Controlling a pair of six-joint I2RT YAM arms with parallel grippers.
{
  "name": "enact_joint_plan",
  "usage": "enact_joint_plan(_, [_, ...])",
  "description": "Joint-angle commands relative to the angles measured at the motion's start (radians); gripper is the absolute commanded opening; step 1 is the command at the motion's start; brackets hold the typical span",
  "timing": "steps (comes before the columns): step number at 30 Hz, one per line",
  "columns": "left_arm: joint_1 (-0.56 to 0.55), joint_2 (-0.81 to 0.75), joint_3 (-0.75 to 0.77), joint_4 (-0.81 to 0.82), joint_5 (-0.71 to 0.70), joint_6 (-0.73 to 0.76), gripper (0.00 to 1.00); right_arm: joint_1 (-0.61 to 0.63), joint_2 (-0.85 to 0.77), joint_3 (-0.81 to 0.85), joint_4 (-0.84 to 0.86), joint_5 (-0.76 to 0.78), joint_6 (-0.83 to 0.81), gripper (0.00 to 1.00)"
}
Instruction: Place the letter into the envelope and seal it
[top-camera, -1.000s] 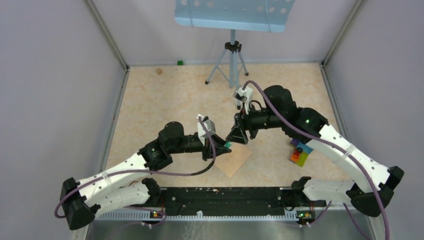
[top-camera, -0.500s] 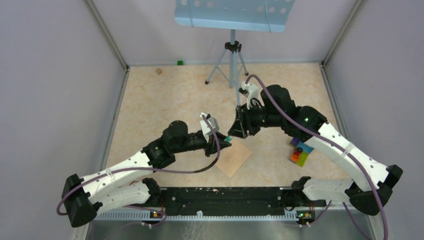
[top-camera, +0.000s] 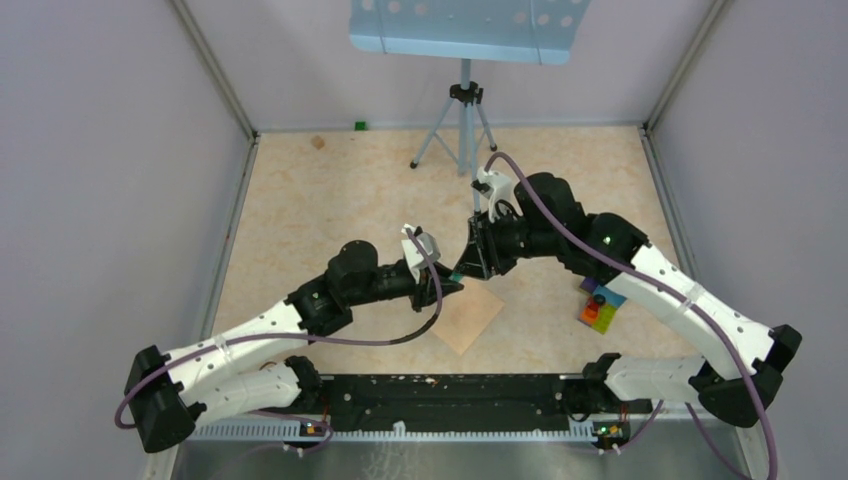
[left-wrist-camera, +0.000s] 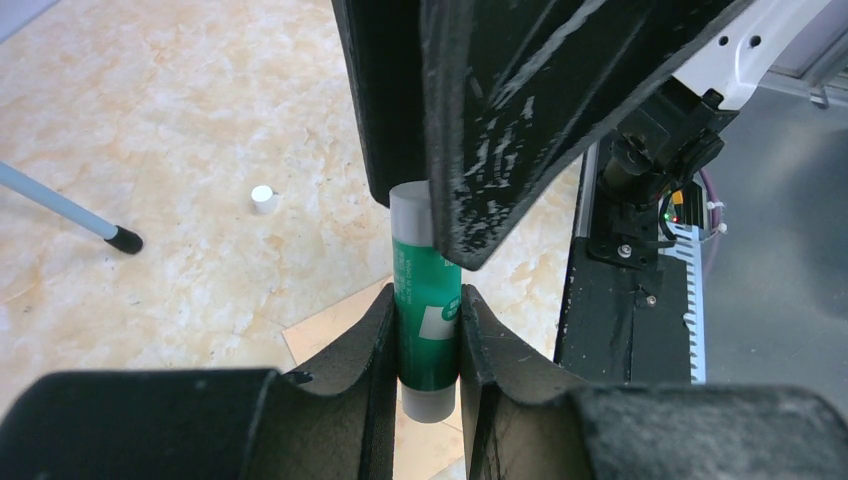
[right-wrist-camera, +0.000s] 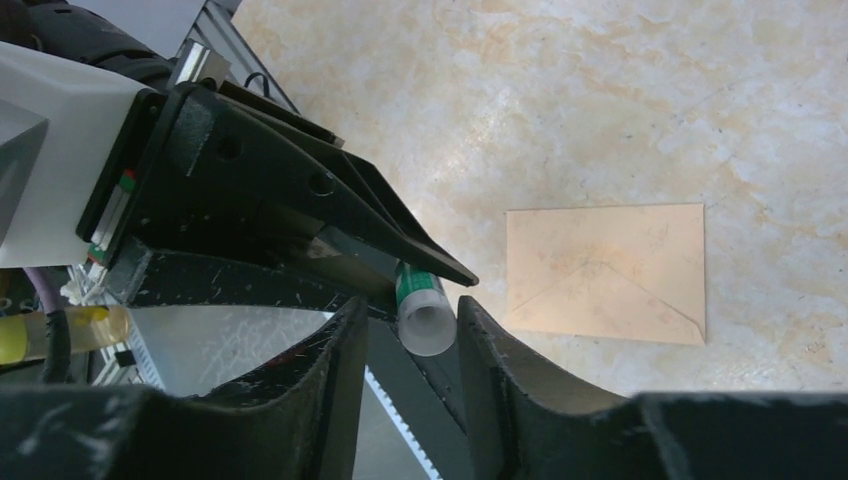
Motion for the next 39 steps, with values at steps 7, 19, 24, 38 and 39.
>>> enact_joint_plan(7, [-0.005, -0.003, 0.034, 0.073, -0.008, 0.006, 0.0, 0.016, 0.023, 0.016, 0.005, 0.015, 0.016, 0.32])
enact_joint_plan(19, [-0.002, 0.029, 0.076, 0.025, -0.003, -0.023, 0.46, 0.031, 0.062, 0.061, -0.052, 0.039, -0.014, 0.0])
enact_joint_plan(24, [-0.002, 0.036, 0.083, 0.033, 0.016, -0.02, 0.45, 0.04, 0.074, 0.083, -0.068, 0.051, -0.022, 0.0])
enact_joint_plan(38, [0.001, 0.057, 0.079, 0.016, 0.032, -0.014, 0.33, 0.043, 0.086, 0.116, -0.094, 0.07, -0.03, 0.0])
enact_joint_plan(39, [0.001, 0.056, 0.078, 0.02, 0.03, -0.017, 0.27, 0.044, 0.086, 0.118, -0.094, 0.071, -0.03, 0.0])
